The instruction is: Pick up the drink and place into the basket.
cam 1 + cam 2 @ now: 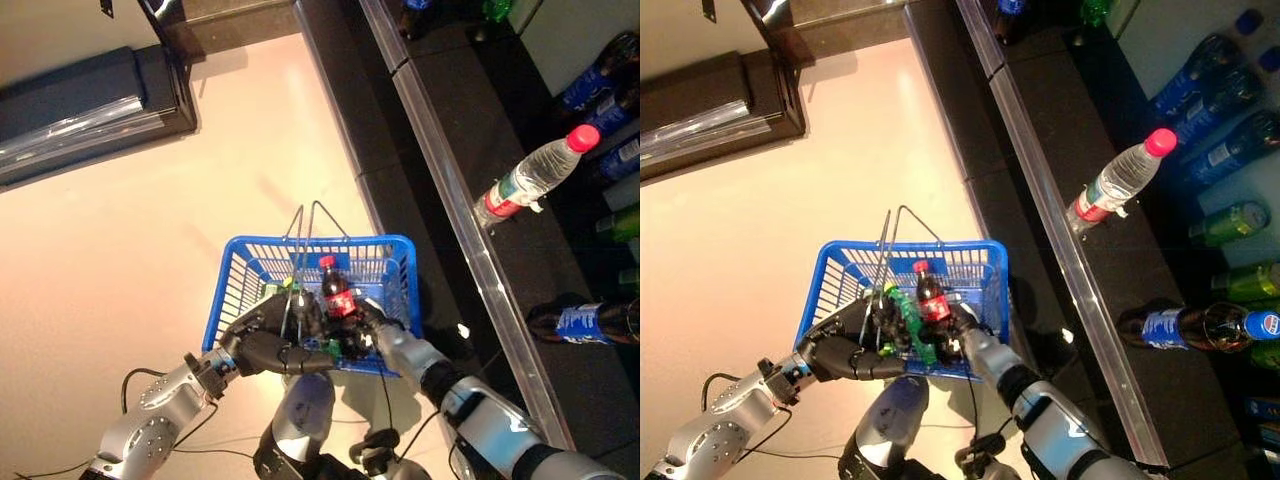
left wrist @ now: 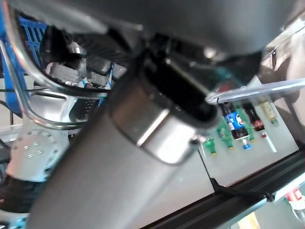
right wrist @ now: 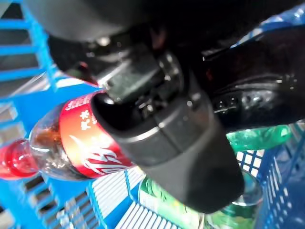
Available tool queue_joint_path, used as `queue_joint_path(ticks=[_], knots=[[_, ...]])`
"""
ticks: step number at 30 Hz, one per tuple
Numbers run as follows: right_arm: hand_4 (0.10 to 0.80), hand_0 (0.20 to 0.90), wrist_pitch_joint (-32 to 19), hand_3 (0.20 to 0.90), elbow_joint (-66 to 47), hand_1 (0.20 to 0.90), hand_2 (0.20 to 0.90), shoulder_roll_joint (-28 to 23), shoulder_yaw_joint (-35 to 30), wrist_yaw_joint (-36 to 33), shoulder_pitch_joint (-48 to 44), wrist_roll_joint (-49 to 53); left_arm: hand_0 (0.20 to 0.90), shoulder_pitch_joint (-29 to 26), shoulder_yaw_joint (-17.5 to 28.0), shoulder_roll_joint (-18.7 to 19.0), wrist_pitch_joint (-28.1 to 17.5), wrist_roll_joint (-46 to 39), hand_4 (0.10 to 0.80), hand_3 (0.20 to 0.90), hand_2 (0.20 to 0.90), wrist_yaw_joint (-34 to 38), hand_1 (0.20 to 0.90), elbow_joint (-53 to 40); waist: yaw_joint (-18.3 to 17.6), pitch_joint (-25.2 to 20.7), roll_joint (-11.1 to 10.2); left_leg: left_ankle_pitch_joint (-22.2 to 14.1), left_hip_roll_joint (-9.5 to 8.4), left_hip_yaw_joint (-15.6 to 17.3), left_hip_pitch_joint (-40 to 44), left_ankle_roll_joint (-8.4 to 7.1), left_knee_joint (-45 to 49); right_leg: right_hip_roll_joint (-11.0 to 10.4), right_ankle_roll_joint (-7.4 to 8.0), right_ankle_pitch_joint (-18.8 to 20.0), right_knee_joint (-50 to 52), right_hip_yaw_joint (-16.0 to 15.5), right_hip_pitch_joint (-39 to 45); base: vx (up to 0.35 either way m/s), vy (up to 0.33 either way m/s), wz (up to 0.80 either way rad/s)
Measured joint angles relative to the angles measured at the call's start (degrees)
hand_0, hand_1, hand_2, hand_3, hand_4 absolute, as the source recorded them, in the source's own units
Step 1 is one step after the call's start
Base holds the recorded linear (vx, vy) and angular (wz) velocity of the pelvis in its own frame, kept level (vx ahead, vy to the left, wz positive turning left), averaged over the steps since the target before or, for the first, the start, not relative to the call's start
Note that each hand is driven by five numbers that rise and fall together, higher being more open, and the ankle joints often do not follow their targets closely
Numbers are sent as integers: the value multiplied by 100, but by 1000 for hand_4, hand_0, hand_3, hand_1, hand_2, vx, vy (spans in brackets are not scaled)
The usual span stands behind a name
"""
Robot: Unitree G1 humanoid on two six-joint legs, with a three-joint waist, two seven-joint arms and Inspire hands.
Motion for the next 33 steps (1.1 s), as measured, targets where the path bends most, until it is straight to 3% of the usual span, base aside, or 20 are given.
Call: queue_joint_path(ticks=[9, 10, 11, 12, 20, 26, 31, 33], knots=[[119, 316, 715, 219, 744, 316, 316, 173, -13, 339, -523, -812, 300, -171, -41, -5, 138, 37, 100, 200, 300, 248, 300, -3, 47, -54, -98, 17, -17, -16, 4, 6, -1, 20, -7, 14, -81, 14, 48, 9, -10, 1], [240, 420, 781, 340, 763, 420, 420, 171, 0, 331, -541, -933, 300, -204, -52, -5, 147, 45, 100, 200, 300, 248, 300, -4, 62, -54, -98, 19, -18, -18, 5, 8, 0, 21, -7, 14, -84, 13, 53, 0, 0, 0], [468, 615, 820, 568, 822, 615, 615, 152, -9, 303, -537, -1045, 300, -247, -73, -6, 170, 62, 100, 200, 300, 259, 300, -4, 75, -54, -98, 20, -21, -19, 8, 9, 1, 21, -7, 13, -83, 14, 60, 33, 4, 4], [800, 900, 838, 900, 874, 900, 900, 151, -18, 262, -537, -1146, 300, -280, -130, -12, 180, 145, 100, 200, 300, 315, 300, -5, 75, -55, -99, 24, -27, -19, 20, 13, 2, 24, -7, 13, -86, 16, 83, 19, 1, 5], [800, 900, 926, 900, 968, 900, 900, 198, -18, -87, -426, -1394, 300, -349, -272, -75, 336, 323, 100, 200, 300, 642, 300, -5, -2, -82, -146, 26, -31, -18, 74, 16, -4, 31, -6, 13, -109, 22, 123, 5, -2, 1], [800, 900, 611, 900, 709, 900, 900, 217, -14, -407, -176, -1145, 300, -352, -261, -99, 518, 322, 100, 200, 300, 920, 300, -3, -17, -98, -178, 26, -6, -13, 72, 15, -10, 59, 15, 36, -109, 25, 135, 34, -58, -1], [800, 900, 628, 900, -711, 900, 900, 68, 89, -848, 198, -794, 300, -337, -73, -23, 581, 324, 100, 200, 300, 979, 300, 4, -40, -75, -360, 20, 146, 75, 55, -22, -13, 203, -47, 84, -202, 72, 126, 11, -38, -7], [800, 900, 684, 900, -2168, 900, 900, -210, 160, -1081, 555, -467, 300, -284, 107, -24, 580, 577, 100, 200, 300, 982, 300, 85, -123, -77, -507, 24, 217, 221, 53, -30, -7, 246, -76, 106, -253, 139, 104, -12, 25, -14]])
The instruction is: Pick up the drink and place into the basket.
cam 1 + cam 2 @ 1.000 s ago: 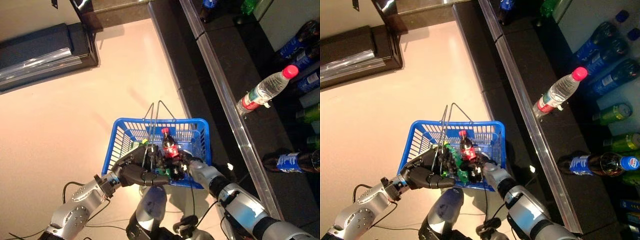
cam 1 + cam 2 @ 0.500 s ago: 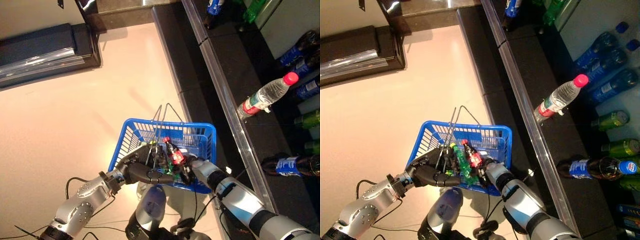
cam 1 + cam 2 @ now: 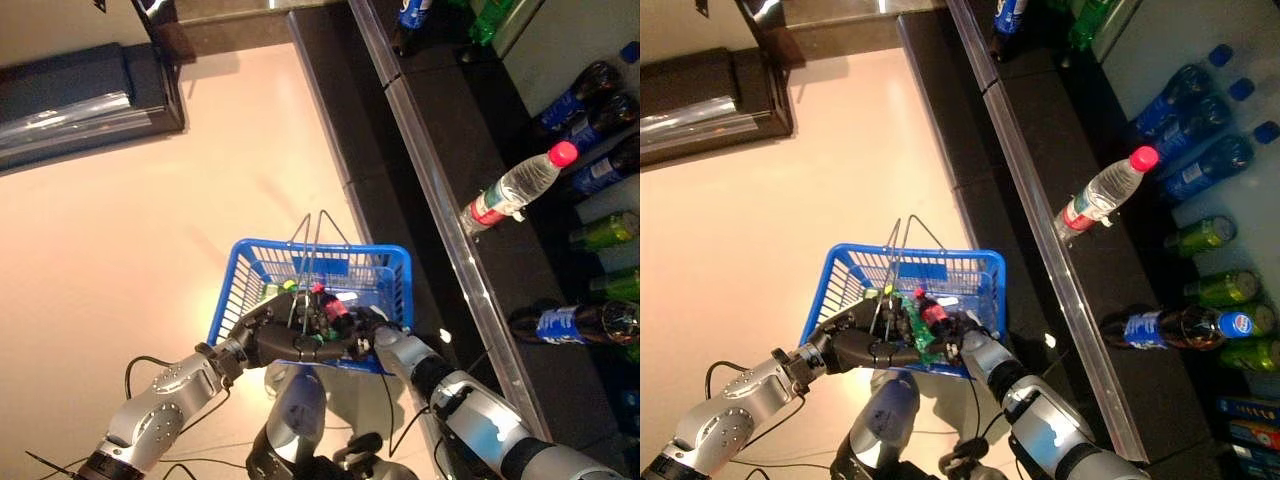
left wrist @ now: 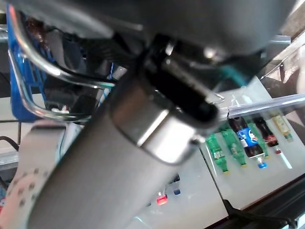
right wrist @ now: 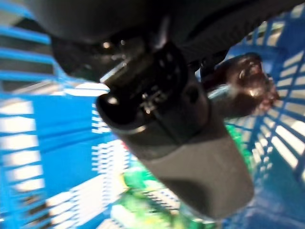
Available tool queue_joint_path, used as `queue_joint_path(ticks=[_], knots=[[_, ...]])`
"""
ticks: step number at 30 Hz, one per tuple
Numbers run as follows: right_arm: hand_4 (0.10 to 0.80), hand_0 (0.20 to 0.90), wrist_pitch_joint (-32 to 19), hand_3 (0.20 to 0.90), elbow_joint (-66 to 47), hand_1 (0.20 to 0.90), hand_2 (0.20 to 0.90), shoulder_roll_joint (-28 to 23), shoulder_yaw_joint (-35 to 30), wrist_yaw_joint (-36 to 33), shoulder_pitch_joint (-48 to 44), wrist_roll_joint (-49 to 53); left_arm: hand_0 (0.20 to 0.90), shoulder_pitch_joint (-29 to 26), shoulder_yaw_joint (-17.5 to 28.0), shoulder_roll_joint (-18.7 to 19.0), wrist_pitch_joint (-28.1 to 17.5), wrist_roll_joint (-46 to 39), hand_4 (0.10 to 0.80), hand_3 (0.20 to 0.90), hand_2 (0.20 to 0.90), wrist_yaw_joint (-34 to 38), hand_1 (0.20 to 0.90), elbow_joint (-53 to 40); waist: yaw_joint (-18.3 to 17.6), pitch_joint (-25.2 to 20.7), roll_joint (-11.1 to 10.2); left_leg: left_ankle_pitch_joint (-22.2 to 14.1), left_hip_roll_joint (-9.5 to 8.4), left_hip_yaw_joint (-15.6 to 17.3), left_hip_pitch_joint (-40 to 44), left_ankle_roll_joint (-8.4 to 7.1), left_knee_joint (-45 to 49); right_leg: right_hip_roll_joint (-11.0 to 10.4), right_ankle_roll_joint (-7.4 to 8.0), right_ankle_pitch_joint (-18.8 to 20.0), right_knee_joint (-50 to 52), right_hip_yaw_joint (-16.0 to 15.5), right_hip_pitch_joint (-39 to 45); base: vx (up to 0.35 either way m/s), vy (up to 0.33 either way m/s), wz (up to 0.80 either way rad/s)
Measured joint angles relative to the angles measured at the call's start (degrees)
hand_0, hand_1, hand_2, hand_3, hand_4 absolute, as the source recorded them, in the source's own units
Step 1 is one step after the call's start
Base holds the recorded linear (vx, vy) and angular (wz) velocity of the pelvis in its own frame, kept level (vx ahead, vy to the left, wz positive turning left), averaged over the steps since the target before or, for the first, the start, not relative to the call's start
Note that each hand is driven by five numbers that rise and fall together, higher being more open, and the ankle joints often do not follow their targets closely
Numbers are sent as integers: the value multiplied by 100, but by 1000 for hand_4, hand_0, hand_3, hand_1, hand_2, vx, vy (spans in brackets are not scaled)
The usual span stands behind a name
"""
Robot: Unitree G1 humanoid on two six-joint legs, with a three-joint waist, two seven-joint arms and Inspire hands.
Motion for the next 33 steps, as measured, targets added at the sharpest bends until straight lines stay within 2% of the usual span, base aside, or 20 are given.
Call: queue_joint_path(ticks=[4, 6, 9, 12, 15, 21, 24, 29, 31, 33], knots=[[800, 900, -97, 900, -1577, 900, 900, -149, 28, -108, 485, 33, 300, 314, 486, -128, -1, 108, 100, 200, 300, 16, 300, 248, -253, -3, -150, 0, 32, 110, -3, 0, 4, 22, -13, 95, -64, 100, -19, 0, -4, -14], [800, 900, -143, 900, -2552, 900, 900, -405, 20, -42, 954, 37, 300, 557, 841, -335, -69, 119, 100, 200, 300, 23, 300, 500, -361, -6, -218, 3, 70, 250, -16, 5, 6, 31, -14, 145, -95, 202, -82, 7, -31, -21], [800, 900, -218, 900, -3272, 900, 900, -767, -115, 154, 1507, 46, 300, 762, 1021, -476, -256, 192, 100, 200, 300, 27, 300, 828, -498, -1, -302, 7, 114, 268, -28, 1, 7, 83, -28, 188, -152, 219, -82, -1, -38, -6], [800, 900, -307, 900, -3505, 900, 900, -1048, -343, 289, 1940, 47, 300, 884, 1071, -535, -424, 241, 100, 200, 300, 29, 300, 1112, -598, -20, -391, 11, 188, 311, -39, -10, -5, 164, -61, 253, -267, 252, -75, -12, -34, -8], [800, 900, -324, 900, -3617, 900, 900, -1247, -433, 451, 2051, 102, 300, 955, 1119, -660, -624, 241, 100, 200, 300, 31, 300, 1352, -706, -23, -441, 15, 257, 491, 2, -16, -21, 201, -77, 335, -356, 377, -84, 1, -7, -21], [800, 900, -627, 900, -4216, 900, 900, -1279, -654, 1103, 2259, 286, 300, 1080, 1141, -828, -1115, 251, 100, 200, 300, 278, 300, 1884, -1004, -68, -509, 50, 332, 732, 190, -8, -199, 227, -88, 485, -555, 560, -27, -12, 16, -19], [800, 900, -682, 900, -4465, 900, 900, -1283, -674, 1476, 2322, 322, 300, 1083, 1168, -875, -1413, 452, 100, 200, 300, 393, 300, 2433, -1180, -193, -624, 82, 385, 969, 309, 3, -312, 227, -88, 549, -671, 701, -5, -23, 32, -24], [800, 900, -812, 900, -4558, 900, 900, -1302, -853, 1918, 2691, 319, 300, 1147, 1200, -1000, -1456, 623, 100, 200, 300, 694, 300, 3460, -1565, -488, -823, 132, 441, 1547, 569, 54, -529, 167, -65, 697, -875, 1034, 3, -63, 46, -35], [800, 900, -810, 900, -4535, 900, 900, -1339, -859, 1943, 2817, 307, 300, 1161, 1212, -1076, -1464, 683, 100, 200, 300, 862, 300, 3720, -1648, -591, -843, 138, 452, 1665, 660, 60, -604, 168, -63, 740, -947, 1138, 13, -40, 25, -35], [800, 900, -818, 900, -4219, 900, 900, -1355, -852, 2078, 3106, 235, 300, 1154, 1252, -1226, -1554, 720, 100, 200, 300, 1119, 300, 4103, -1894, -821, -811, 169, 507, 1820, 789, 50, -739, 175, -83, 798, -1051, 1279, 12, -36, 38, -29]])
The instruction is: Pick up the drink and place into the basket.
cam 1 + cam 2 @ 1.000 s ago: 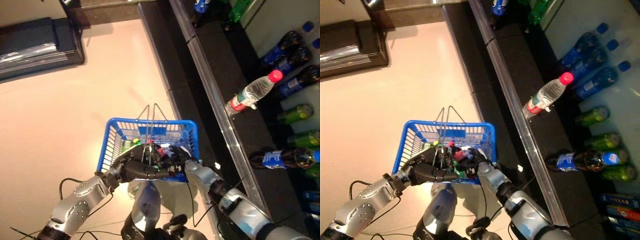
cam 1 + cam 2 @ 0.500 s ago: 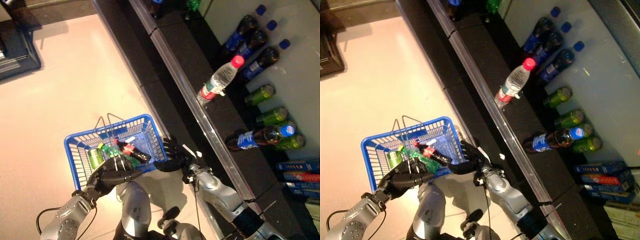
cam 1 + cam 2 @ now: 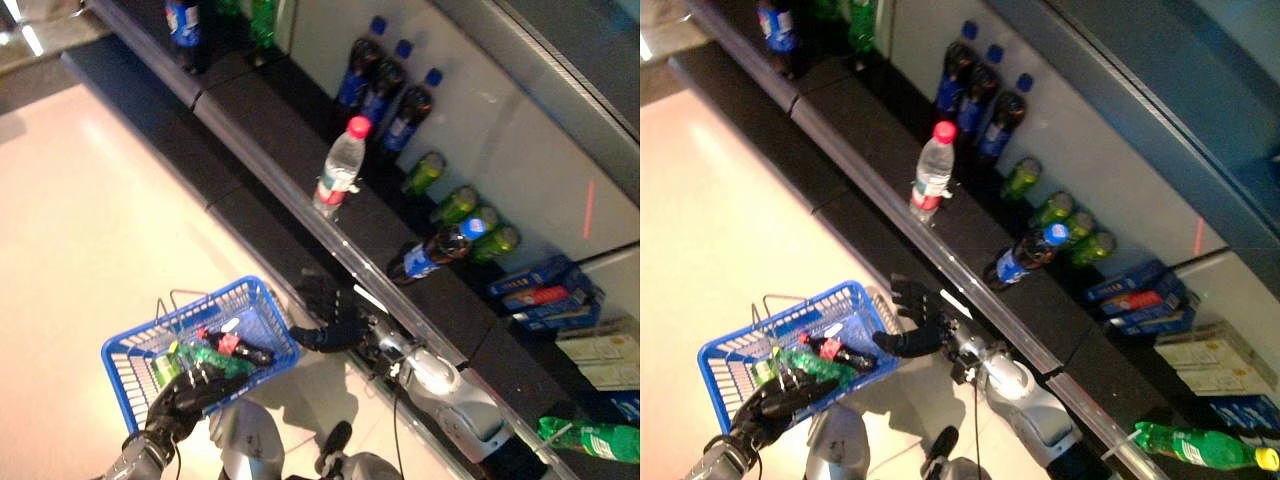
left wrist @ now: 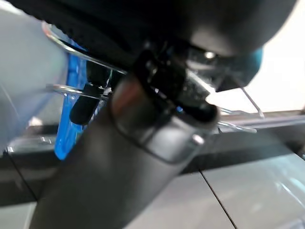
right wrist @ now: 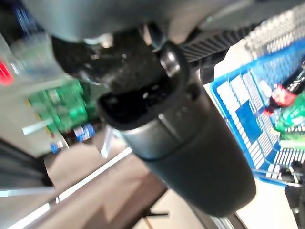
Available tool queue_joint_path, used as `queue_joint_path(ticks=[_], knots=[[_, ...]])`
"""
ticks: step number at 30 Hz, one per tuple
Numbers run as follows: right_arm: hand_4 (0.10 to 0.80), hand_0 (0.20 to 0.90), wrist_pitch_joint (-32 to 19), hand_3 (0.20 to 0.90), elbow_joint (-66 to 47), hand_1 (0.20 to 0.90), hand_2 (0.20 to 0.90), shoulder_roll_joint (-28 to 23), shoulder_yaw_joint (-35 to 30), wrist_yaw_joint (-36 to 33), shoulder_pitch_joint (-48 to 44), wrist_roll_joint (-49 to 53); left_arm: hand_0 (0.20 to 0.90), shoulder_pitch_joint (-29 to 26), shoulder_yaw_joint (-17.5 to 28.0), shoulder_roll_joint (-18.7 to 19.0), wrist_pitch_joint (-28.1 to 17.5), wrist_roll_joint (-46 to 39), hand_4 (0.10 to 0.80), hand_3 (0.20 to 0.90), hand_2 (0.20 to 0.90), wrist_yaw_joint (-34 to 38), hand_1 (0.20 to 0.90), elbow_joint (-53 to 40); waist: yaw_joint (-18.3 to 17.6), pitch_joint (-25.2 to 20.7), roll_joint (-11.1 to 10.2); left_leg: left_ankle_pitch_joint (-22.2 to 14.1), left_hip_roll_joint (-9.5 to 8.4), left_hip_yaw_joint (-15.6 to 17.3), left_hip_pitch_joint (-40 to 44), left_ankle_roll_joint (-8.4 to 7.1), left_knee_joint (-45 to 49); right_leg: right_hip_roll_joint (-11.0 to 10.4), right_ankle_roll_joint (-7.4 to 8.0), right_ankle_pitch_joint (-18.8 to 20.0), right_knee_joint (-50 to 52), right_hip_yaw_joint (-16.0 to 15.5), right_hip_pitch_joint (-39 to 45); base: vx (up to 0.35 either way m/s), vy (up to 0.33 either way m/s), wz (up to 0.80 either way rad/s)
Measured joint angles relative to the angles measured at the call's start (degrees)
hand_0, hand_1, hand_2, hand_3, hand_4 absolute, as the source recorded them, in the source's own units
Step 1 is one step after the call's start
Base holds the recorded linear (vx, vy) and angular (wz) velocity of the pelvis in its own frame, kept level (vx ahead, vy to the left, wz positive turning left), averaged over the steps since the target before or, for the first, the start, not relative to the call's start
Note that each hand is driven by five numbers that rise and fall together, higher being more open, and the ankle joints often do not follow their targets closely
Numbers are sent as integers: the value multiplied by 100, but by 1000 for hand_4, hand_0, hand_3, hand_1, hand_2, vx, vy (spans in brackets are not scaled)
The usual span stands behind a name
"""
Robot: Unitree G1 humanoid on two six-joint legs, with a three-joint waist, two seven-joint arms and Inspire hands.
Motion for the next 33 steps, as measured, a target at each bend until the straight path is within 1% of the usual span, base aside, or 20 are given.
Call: queue_joint_path(ticks=[2, 3, 5, 6, 8, 10, 11, 16, 18, 19, 21, 23, 26, 28, 33], knots=[[800, 900, 6, 900, 498, 900, 900, 39, 15, 85, 132, -174, 300, -38, 0, -183, -108, 85, 100, 200, 300, 151, 300, 415, -161, -243, 51, 40, 11, 111, 142, 9, -166, 8, 1, 1, -11, 60, 14, -41, 27, -28], [800, 900, 17, 900, 860, 900, 900, 62, 22, 87, 258, -380, 300, -48, 32, -335, -108, 84, 100, 200, 300, 312, 300, 740, -239, -437, 100, 56, 21, 209, 259, 10, -283, 12, 12, 8, -39, 160, 20, -45, 19, -37], [800, 900, 42, 900, 1311, 900, 900, 77, 21, 80, 443, -656, 300, -130, 173, -541, -115, 83, 100, 200, 300, 485, 300, 1264, -410, -677, 167, 92, 44, 333, 391, 4, -425, 24, 16, 32, -104, 206, 39, -65, 17, -28], [800, 900, 43, 900, 1494, 900, 900, 78, 11, 59, 552, -738, 300, -150, 219, -609, -116, 82, 100, 200, 300, 593, 300, 1428, -548, -705, 197, 140, 58, 351, 483, 0, -506, 21, 13, 37, -125, 211, 86, -51, 16, -10], [800, 900, 39, 900, 2044, 900, 900, 130, -3, 0, 607, -898, 300, -260, 330, -754, -121, 79, 100, 200, 300, 735, 300, 1812, -630, -765, 276, 168, 99, 447, 629, -3, -652, 41, 6, 41, -142, 288, 114, -38, 33, -19], [800, 900, 37, 900, 2689, 900, 900, 180, -22, -76, 725, -933, 300, -352, 423, -844, -120, 81, 100, 200, 300, 874, 300, 2009, -802, -810, 352, 168, 140, 599, 663, -2, -654, 47, -4, 52, -142, 345, 94, -39, 51, -17], [800, 900, 21, 900, 3029, 900, 900, 245, -53, -101, 745, -939, 300, -361, 424, -875, -120, 81, 100, 200, 300, 894, 300, 2157, -835, -855, 390, 169, 147, 652, 668, -1, -654, 45, -4, 52, -142, 346, 94, -14, 41, -4], [800, 900, -71, 900, 5038, 900, 900, 792, -530, -158, 765, -1142, 300, -601, 457, -1116, -123, 79, 100, 200, 300, 1026, 300, 2749, -851, -1088, 674, 177, 138, 678, 696, -1, -653, 32, -2, 50, -143, 362, 99, 0, 51, -2], [800, 900, -160, 900, 5614, 900, 900, 876, -639, -176, 765, -1222, 300, -685, 448, -1186, -124, 99, 100, 200, 300, 1036, 300, 2984, -853, -1181, 792, 176, 129, 688, 723, 1, -655, 18, 1, 48, -143, 368, 119, 0, 0, 0], [800, 900, -239, 900, 5953, 900, 900, 928, -826, -183, 695, -1235, 300, -705, 427, -1212, -131, 192, 100, 200, 300, 1036, 300, 3116, -865, -1242, 867, 170, 136, 693, 752, 9, -660, 20, 1, 48, -145, 371, 147, 0, 0, 0], [800, 900, -352, 900, 6356, 900, 900, 965, -988, -165, 668, -1235, 300, -725, 394, -1235, -131, 368, 100, 200, 300, 1035, 300, 3171, -889, -1352, 949, 157, 145, 694, 759, 25, -685, 24, 1, 46, -165, 370, 148, 27, 41, 1], [800, 900, -522, 900, 6755, 900, 900, 1008, -1259, -169, 648, -1236, 300, -706, 360, -1268, -142, 378, 100, 200, 300, 1029, 300, 3329, -926, -1503, 1047, 156, 163, 828, 765, 25, -696, 17, -22, -8, -175, 350, 153, 38, 58, 6], [800, 900, -622, 900, 7049, 900, 900, 1019, -1470, -167, 648, -1233, 300, -626, 326, -1294, -142, 355, 100, 200, 300, 1030, 300, 3445, -997, -1652, 1133, 159, 167, 900, 765, 25, -696, -5, -16, -11, -176, 349, 152, 23, 26, 1], [800, 900, -689, 900, 7149, 900, 900, 1026, -1542, -146, 655, -1252, 300, -627, 291, -1304, -142, 341, 100, 200, 300, 1044, 300, 3558, -1002, -1730, 1168, 159, 155, 900, 765, 26, -696, -8, -9, -14, -176, 346, 152, 0, 0, 0], [800, 900, -756, 900, 7202, 900, 900, 1014, -1548, -32, 655, -1330, 300, -617, 279, -1343, -147, 335, 100, 200, 300, 1045, 300, 3581, -1000, -1758, 1177, 161, 150, 895, 763, 25, -692, -3, -1, -9, -175, 340, 153, 0, 0, 0]])
